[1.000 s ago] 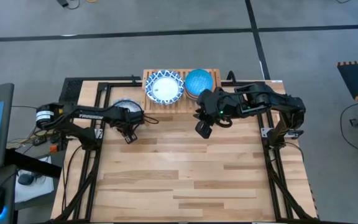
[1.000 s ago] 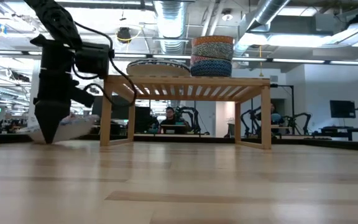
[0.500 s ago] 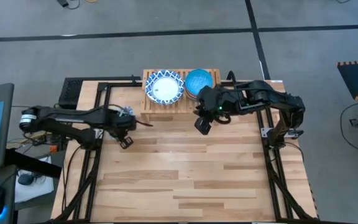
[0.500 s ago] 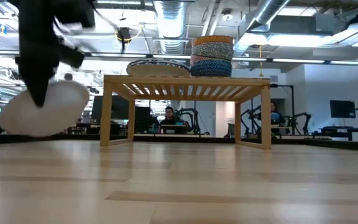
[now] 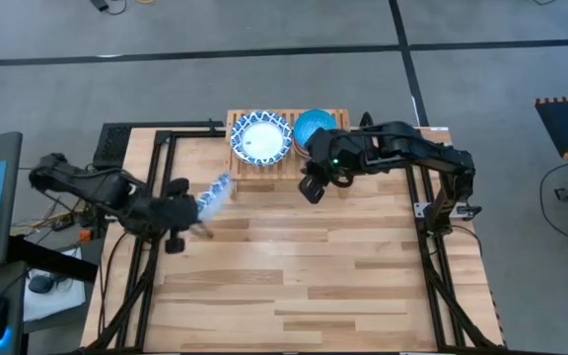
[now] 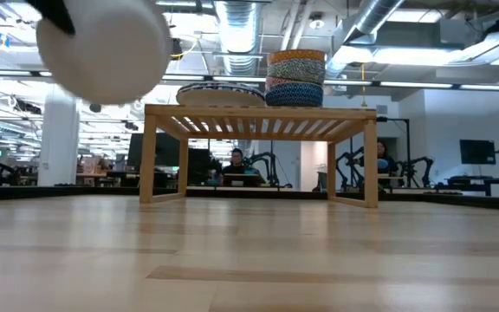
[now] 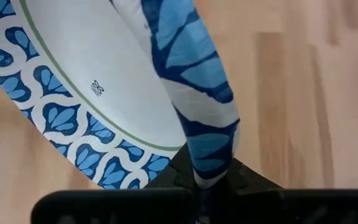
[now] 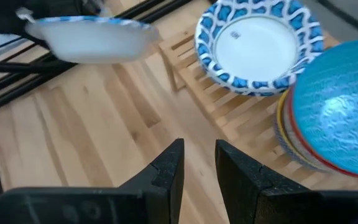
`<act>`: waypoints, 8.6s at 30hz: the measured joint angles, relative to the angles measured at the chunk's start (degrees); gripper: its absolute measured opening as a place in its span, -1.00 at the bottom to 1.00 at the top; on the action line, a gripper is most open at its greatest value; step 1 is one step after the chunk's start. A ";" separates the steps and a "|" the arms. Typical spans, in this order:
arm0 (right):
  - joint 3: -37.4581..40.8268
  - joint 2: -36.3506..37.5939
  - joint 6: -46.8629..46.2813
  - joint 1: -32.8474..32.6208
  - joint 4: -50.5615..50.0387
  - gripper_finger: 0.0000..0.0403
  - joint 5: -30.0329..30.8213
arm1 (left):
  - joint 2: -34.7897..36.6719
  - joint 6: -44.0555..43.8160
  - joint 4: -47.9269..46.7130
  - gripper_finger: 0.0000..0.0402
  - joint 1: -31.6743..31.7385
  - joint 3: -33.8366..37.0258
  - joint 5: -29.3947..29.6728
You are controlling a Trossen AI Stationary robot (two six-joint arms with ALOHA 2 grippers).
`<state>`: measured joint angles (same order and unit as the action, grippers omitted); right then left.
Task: Place and stack bowls onto a shelf
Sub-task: Stack the white patterned bowl on top of the white patterned bowl, then return to Home Position
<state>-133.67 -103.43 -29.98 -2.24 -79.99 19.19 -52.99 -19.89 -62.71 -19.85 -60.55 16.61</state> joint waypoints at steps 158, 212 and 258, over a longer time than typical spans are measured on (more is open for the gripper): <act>62.03 35.01 16.16 -0.06 84.15 -0.86 -28.38 | -15.19 13.39 67.86 -0.83 -4.72 -0.92 23.48; 124.01 103.43 21.19 -2.23 76.46 -0.88 -14.56 | 52.94 23.57 66.36 -1.00 -5.23 53.33 17.97; 133.31 103.31 21.88 1.53 83.21 -0.88 -18.22 | 51.54 19.47 67.34 -1.00 10.37 60.13 -5.68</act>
<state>-0.36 -0.12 -8.10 -0.71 3.22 0.98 -1.45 -0.42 4.63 -9.48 -0.43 10.93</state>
